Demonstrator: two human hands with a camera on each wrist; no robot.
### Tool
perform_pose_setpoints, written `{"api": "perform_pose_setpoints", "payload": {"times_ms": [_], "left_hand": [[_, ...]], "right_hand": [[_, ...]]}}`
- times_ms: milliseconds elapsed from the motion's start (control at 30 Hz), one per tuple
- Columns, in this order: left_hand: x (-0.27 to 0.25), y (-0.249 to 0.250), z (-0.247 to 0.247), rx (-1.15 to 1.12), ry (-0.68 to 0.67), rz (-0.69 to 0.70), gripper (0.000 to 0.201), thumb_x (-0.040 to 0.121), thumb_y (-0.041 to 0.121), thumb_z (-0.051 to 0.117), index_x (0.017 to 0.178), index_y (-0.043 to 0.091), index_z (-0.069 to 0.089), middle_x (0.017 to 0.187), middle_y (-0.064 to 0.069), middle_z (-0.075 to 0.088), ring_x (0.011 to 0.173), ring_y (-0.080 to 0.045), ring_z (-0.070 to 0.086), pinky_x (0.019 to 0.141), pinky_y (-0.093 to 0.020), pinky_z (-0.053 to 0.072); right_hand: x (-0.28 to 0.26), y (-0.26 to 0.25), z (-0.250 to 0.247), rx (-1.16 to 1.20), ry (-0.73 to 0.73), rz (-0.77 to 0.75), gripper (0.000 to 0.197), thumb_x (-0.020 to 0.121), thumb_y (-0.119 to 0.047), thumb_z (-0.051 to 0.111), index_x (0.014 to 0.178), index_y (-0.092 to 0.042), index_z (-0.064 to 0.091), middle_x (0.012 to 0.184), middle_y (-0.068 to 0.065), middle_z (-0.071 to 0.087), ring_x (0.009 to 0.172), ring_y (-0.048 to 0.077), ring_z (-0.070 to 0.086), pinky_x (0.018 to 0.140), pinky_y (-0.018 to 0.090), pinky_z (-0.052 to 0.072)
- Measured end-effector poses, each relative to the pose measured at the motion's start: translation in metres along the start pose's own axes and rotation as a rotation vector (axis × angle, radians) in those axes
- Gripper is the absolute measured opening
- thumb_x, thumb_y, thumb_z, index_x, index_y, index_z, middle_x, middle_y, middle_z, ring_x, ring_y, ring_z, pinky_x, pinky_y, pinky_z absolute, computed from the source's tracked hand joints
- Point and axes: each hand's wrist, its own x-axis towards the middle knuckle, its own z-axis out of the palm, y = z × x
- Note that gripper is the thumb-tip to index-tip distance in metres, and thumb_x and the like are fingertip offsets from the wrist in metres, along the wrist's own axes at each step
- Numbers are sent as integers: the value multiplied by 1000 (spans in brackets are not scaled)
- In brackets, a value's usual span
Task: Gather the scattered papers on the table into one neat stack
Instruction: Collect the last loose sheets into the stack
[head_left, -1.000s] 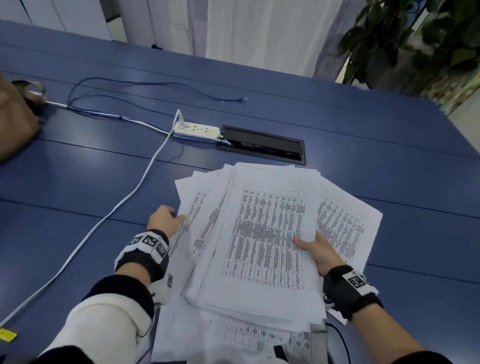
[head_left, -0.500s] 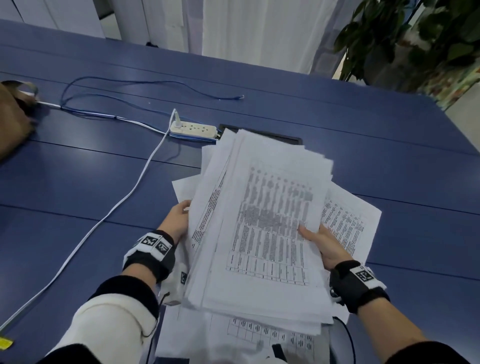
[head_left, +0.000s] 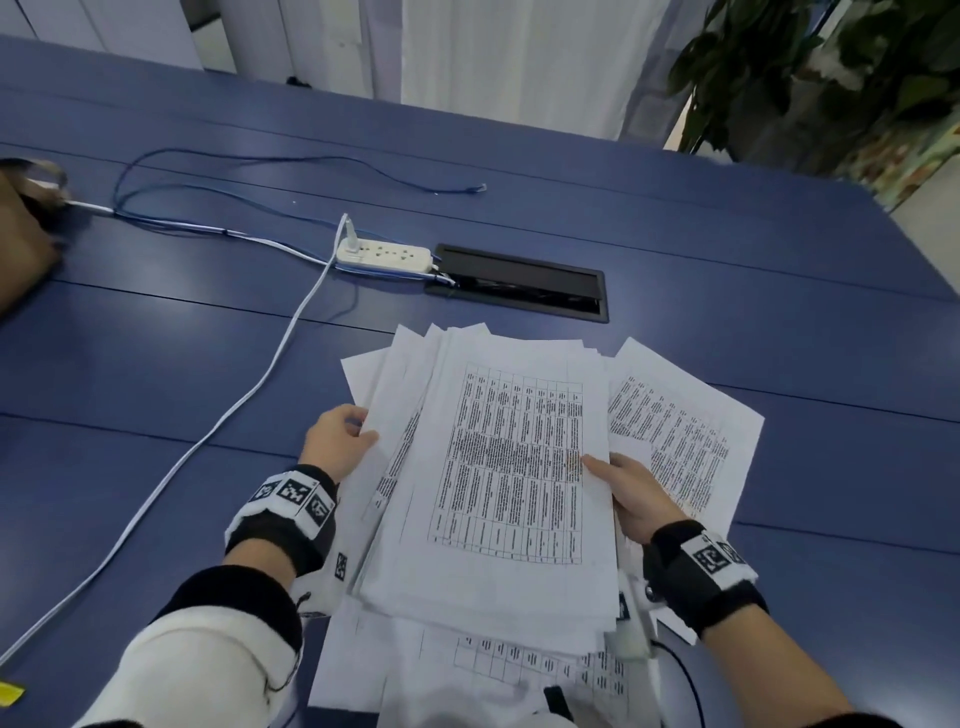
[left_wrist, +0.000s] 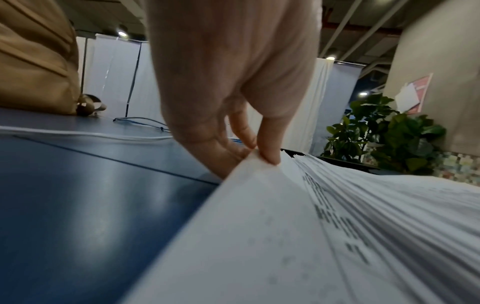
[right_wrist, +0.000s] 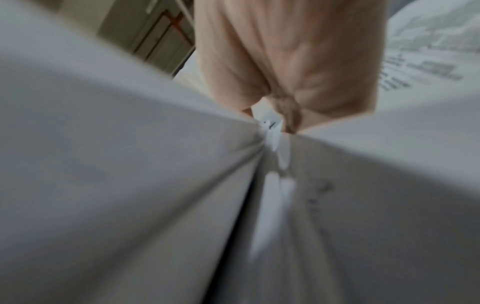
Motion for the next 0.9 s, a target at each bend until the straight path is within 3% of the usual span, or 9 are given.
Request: {"api": "perform_pose_setpoints", "payload": {"times_ms": [67,167,267,333,433,533,700,800,900], "left_hand": [[-2,-1,-2,66,52,-10,22,81,13,67,101,4,64,91,-9,62,94,-26,59,88,-33,44],[-2,-2,1,91,-94,1,18,81,22,66,89,6,64,87,-9,64,87,-24,60,83,-35,48],[-10,4,6,70,-201,12,37,82,18,67,114,1,59,110,-10,65,105,-27,60,93,-35,46],[-16,5,11,18,-261,11,34,84,8,62,117,-1,57,112,-10,63,107,-26,59,95,-33,44],[-26,4,16,-147,-357,-63,37,86,6,60,121,-2,54,119,-10,62,110,-27,59,101,-39,43],[-38,4,24,-308,-395,-102,37,90,12,58,124,0,53,120,-7,60,109,-23,58,97,-35,44],[-42,11,27,-369,-378,-128,54,92,38,51,135,6,44,133,-4,52,125,-23,47,110,-40,33],[-6,-13,48,-221,-489,-71,103,56,72,70,137,18,39,140,1,49,125,-20,49,107,-43,38],[-12,5,42,-140,-444,-76,91,61,57,77,130,8,43,132,-3,53,117,-24,54,101,-42,43]], "right_hand": [[-6,14,-6,-87,56,-46,42,95,-28,51,131,-7,44,118,10,60,101,26,61,90,44,50],[-18,27,-7,-204,131,-149,32,98,-23,42,129,-14,44,92,0,55,70,11,49,59,23,39],[-23,27,-3,-269,131,-184,34,97,-16,45,130,-7,47,123,7,54,106,21,54,87,29,46],[-22,25,-4,-225,128,-164,35,96,-14,48,130,-6,48,128,7,52,121,23,48,102,32,38],[-20,22,-3,-131,98,-124,29,96,-14,47,125,-17,45,129,10,51,114,25,53,100,37,42],[-24,21,2,-42,93,-111,38,98,-11,41,134,-17,31,119,9,50,97,22,56,73,26,47],[-27,20,4,-30,94,-38,45,99,-17,39,141,-2,31,139,15,46,116,27,51,101,38,41],[-31,11,15,-111,-47,-48,58,96,-31,45,145,-7,25,146,7,39,132,27,41,112,46,32],[-27,7,12,-103,-48,-55,45,96,-22,49,135,-1,40,124,11,56,112,27,55,101,42,43]]}}
